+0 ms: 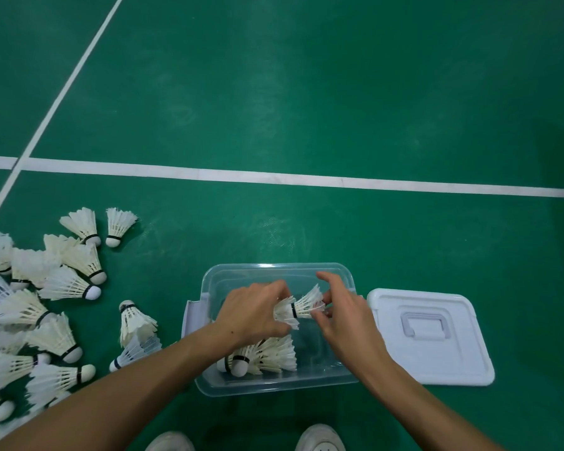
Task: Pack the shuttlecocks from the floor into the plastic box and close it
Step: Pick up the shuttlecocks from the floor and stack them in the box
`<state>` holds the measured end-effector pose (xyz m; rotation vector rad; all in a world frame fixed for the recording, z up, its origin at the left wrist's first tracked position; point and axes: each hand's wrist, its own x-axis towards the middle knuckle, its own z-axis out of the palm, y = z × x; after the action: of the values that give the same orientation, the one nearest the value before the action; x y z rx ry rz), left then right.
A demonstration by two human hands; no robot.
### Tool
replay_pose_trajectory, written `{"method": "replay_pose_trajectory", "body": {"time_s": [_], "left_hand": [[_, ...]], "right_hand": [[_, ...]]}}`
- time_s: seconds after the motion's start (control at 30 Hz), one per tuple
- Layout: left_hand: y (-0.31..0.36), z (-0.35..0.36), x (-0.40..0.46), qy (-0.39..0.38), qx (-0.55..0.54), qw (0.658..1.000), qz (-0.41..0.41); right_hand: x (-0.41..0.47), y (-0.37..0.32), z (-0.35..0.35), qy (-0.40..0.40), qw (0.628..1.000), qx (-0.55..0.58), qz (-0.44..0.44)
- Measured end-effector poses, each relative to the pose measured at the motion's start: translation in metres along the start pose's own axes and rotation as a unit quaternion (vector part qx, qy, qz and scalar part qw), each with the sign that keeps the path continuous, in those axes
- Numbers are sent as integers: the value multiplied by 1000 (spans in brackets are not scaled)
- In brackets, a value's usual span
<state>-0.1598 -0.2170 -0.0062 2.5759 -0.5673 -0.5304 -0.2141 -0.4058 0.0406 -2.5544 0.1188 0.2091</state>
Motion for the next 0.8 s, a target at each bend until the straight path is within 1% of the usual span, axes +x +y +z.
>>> {"method": "replay_pose_trajectory", "body": {"time_s": [0.13, 0.23, 0.37, 0.53, 0.6, 0.7, 0.77, 0.8], "left_hand": [[-2, -1, 0, 0, -4, 1000, -6], [1, -2, 3, 17, 15, 1000, -6], [3, 8, 9, 25, 58, 998, -12], [2, 15, 11, 8, 111, 994, 0], [3, 10, 4, 23, 115, 993, 6], [4, -13, -14, 66, 71, 995, 34], [7, -35, -26, 91, -22, 993, 77], [8, -45, -30, 99, -67, 987, 103]], "right_hand": [[9, -9, 13, -61, 997, 52, 20], [16, -9, 20, -98, 991, 82, 45], [22, -5, 26, -121, 988, 69, 59], [21, -4, 23, -163, 981, 60, 82], [18, -6, 16, -164, 980, 65, 91], [12, -10, 0, -146, 985, 63, 67], [8, -13, -13, -131, 985, 104, 32], [5, -16, -19, -137, 981, 136, 18]]}}
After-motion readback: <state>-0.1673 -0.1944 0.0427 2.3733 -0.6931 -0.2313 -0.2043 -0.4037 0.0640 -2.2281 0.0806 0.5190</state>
